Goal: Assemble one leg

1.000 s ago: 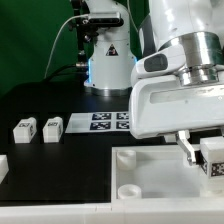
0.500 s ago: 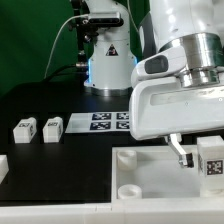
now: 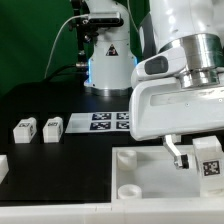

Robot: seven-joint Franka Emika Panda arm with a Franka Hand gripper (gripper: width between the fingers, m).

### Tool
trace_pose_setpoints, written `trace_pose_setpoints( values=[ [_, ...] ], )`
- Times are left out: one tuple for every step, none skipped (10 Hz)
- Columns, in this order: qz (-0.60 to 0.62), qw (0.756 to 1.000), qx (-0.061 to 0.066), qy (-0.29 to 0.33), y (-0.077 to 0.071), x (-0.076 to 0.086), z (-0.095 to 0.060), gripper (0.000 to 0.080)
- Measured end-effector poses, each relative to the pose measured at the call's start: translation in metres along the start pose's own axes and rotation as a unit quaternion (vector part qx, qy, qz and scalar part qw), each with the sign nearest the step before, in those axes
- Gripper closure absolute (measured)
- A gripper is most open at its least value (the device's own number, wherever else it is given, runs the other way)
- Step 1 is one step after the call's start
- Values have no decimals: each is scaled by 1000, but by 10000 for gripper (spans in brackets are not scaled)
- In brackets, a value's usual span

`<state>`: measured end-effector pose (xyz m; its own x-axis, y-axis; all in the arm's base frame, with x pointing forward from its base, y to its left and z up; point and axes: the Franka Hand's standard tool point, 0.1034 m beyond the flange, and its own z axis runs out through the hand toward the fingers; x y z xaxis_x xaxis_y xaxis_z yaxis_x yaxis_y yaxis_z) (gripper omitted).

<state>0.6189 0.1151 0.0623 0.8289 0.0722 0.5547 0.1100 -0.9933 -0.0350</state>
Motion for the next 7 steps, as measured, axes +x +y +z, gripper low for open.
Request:
trace_pose_setpoints(
  values=[
    [0, 1000, 0, 0, 0, 0, 0, 150],
    [0, 1000, 0, 0, 0, 0, 0, 150],
    [0, 1000, 0, 0, 0, 0, 0, 150],
    [0, 1000, 0, 0, 0, 0, 0, 150],
    [0, 1000, 0, -2, 1, 0, 0, 150],
    [2, 1000, 2, -18, 2, 3, -5, 150],
    [4, 999, 4, -38, 3, 11, -14, 150]
  ],
)
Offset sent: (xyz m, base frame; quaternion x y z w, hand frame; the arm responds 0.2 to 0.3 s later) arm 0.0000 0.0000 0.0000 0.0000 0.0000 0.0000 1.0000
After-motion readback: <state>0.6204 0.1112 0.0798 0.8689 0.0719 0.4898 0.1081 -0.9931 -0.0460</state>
